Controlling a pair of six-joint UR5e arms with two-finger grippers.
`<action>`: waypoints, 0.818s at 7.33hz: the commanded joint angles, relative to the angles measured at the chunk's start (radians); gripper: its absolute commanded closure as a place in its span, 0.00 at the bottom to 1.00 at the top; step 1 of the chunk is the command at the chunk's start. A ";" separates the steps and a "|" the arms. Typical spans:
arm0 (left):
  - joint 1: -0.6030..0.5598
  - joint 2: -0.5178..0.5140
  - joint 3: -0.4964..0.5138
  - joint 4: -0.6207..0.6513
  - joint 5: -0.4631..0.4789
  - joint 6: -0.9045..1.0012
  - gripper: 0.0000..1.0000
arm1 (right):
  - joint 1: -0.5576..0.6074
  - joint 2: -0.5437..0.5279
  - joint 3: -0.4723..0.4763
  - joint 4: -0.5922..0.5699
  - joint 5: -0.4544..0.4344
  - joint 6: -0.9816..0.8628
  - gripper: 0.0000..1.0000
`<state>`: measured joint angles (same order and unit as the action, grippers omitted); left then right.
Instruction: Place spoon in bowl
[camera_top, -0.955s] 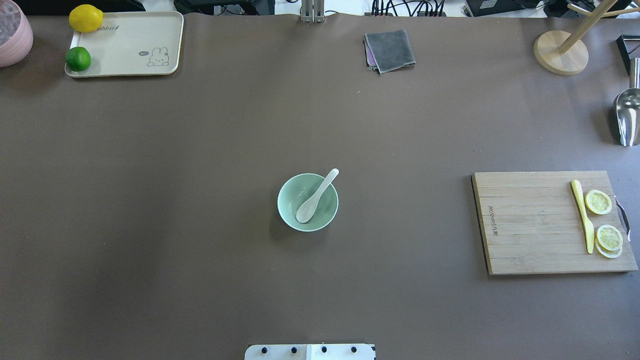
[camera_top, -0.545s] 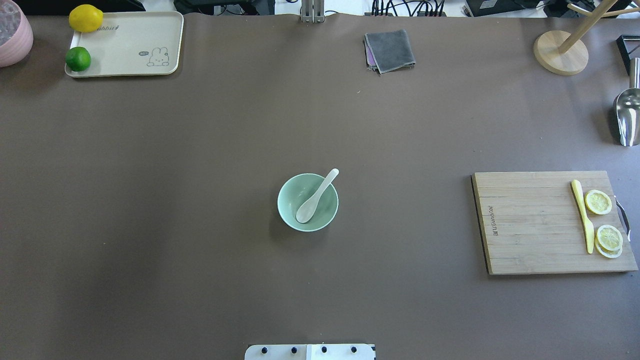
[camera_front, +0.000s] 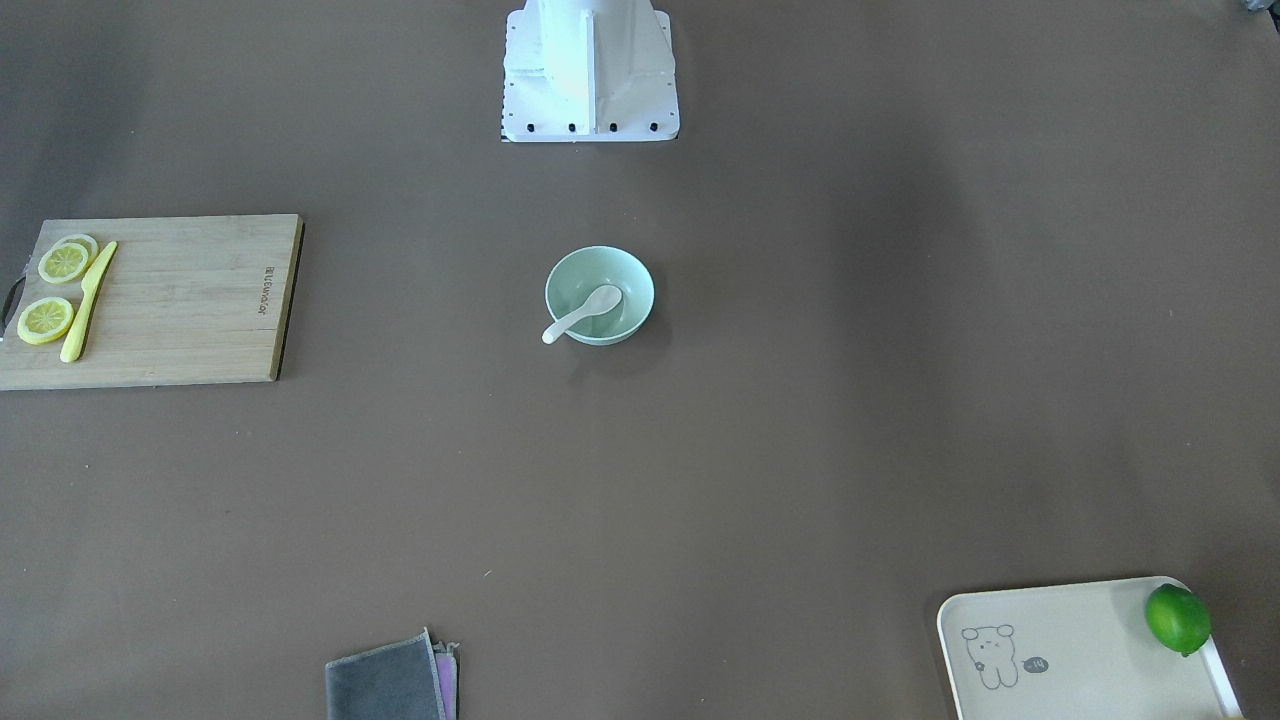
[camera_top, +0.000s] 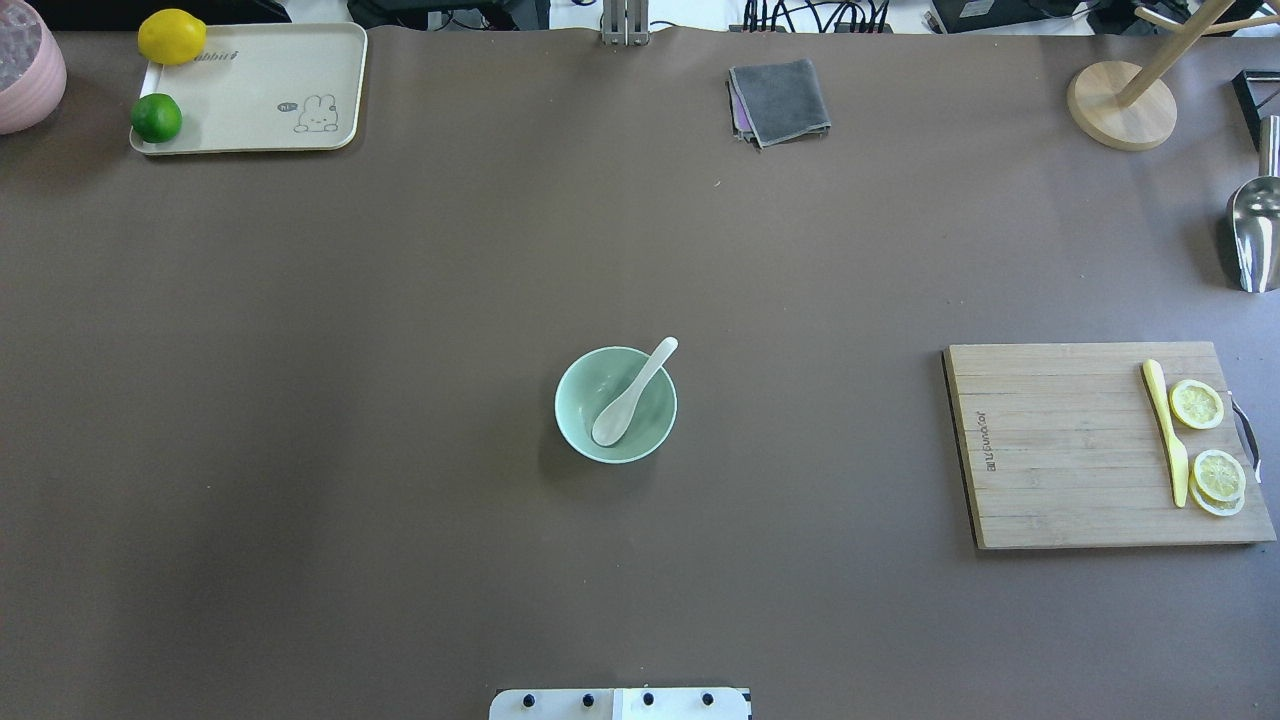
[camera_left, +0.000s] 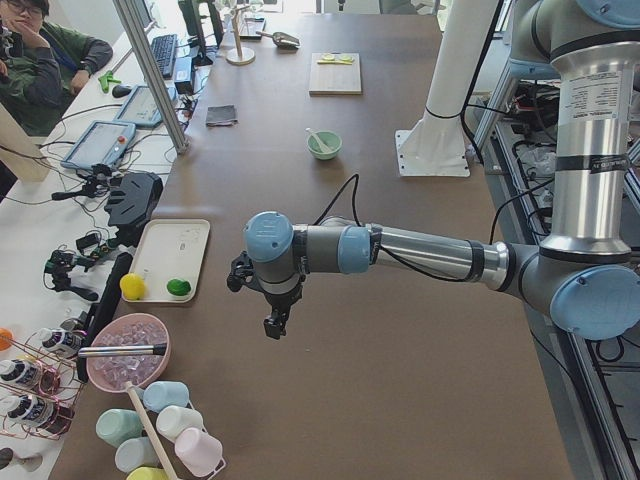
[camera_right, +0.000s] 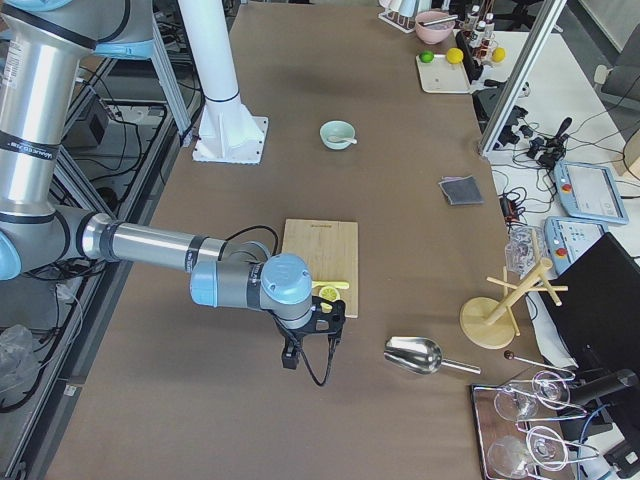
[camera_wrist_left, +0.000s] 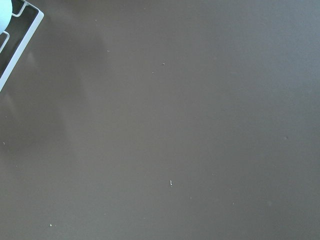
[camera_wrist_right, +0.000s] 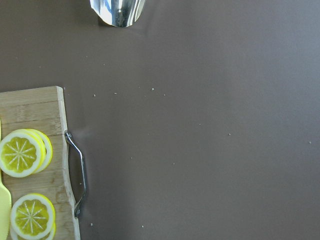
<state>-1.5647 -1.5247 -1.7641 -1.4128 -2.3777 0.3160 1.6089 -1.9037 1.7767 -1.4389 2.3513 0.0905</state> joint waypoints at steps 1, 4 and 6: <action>0.000 0.000 0.000 0.000 0.000 0.000 0.01 | -0.001 0.000 0.000 0.000 0.005 0.000 0.00; 0.000 0.000 0.000 0.000 0.000 0.000 0.01 | -0.003 -0.002 0.000 0.000 0.045 -0.002 0.00; 0.000 0.001 0.000 0.000 0.000 0.000 0.01 | -0.003 -0.002 -0.002 0.002 0.043 -0.002 0.00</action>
